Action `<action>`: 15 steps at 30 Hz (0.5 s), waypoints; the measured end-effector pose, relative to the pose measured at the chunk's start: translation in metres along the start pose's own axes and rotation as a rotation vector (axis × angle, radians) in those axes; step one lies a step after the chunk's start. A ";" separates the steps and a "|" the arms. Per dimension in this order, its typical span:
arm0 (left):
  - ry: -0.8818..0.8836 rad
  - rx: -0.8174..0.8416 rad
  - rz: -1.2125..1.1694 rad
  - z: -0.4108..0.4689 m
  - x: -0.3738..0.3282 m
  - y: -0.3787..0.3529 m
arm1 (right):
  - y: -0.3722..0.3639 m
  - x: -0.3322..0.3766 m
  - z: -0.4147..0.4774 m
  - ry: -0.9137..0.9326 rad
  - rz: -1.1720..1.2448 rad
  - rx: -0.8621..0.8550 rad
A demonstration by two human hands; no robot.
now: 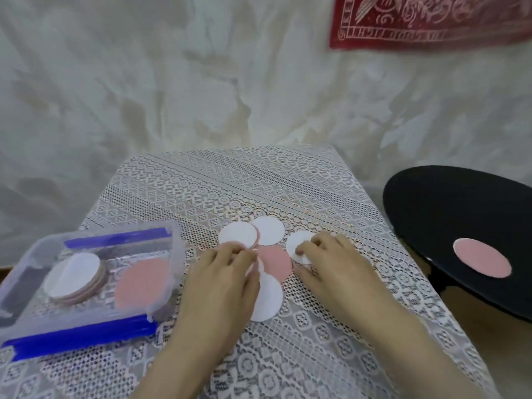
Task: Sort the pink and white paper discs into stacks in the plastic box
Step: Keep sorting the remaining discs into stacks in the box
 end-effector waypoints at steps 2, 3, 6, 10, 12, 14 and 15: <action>0.015 0.017 -0.013 0.000 0.002 -0.001 | -0.001 -0.007 0.004 -0.017 0.035 0.014; 0.023 0.029 -0.016 0.000 0.003 -0.002 | -0.001 -0.011 0.006 -0.031 0.047 0.012; 0.036 0.081 -0.011 -0.003 0.004 -0.005 | -0.002 -0.021 0.008 -0.071 0.038 -0.001; 0.063 0.080 -0.026 -0.010 0.004 -0.004 | -0.009 -0.022 0.003 -0.062 0.021 -0.009; 0.097 0.068 -0.034 -0.017 0.005 -0.002 | -0.014 -0.020 -0.002 -0.047 0.020 -0.006; 0.112 0.063 -0.032 -0.024 0.005 -0.003 | -0.017 -0.017 -0.007 -0.028 0.015 -0.007; 0.116 0.063 -0.029 -0.027 0.005 -0.004 | -0.017 -0.015 -0.009 -0.018 0.013 -0.013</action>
Point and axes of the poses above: each hand's wrist, its own z-axis towards the middle knuckle, its own y-axis out of the back of the hand, x = y × z, the point moved 2 cm from there along z, towards the middle knuckle, and after that the axes turned 11 degrees about y, right-handed, at the moved point
